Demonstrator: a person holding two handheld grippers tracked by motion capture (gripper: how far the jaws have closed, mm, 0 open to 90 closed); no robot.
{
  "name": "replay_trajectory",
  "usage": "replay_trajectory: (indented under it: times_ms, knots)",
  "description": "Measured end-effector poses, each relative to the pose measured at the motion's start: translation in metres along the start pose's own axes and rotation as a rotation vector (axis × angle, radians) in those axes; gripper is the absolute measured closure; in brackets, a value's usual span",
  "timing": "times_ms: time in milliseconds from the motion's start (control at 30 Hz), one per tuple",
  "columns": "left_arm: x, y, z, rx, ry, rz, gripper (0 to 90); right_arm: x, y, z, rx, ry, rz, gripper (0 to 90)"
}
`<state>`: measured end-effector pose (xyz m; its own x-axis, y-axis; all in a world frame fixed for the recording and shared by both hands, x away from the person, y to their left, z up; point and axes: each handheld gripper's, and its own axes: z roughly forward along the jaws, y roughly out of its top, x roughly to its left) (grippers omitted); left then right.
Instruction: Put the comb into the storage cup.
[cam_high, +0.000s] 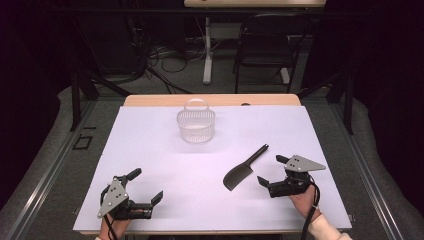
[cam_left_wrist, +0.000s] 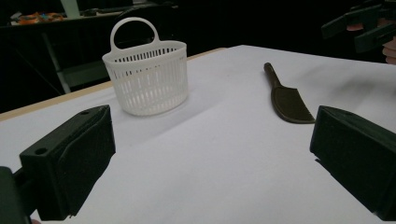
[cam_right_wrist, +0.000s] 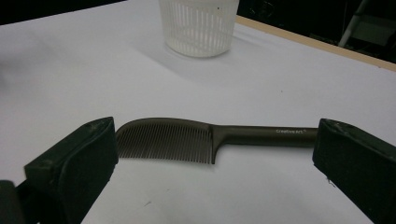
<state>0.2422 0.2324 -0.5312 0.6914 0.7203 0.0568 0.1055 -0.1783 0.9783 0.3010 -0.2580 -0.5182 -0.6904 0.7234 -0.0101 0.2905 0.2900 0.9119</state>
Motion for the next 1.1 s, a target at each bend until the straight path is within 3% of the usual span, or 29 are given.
replay_trajectory:
  times_ms: [267, 733, 1100]
  knots:
    - [-0.001, 0.0, 0.0, 0.002, -0.002, 0.006, 0.2, -0.013, 0.002, 0.007, 0.006, -0.014, 0.04, 0.0]
    - [-0.001, 0.0, 0.001, 0.007, -0.006, 0.009, 0.2, -0.03, 0.001, 0.024, 0.06, -0.046, 0.042, 0.0]
    - [-0.001, 0.0, 0.001, 0.008, -0.011, 0.005, 0.2, -0.037, 0.006, 0.04, 0.094, -0.044, 0.031, 0.0]
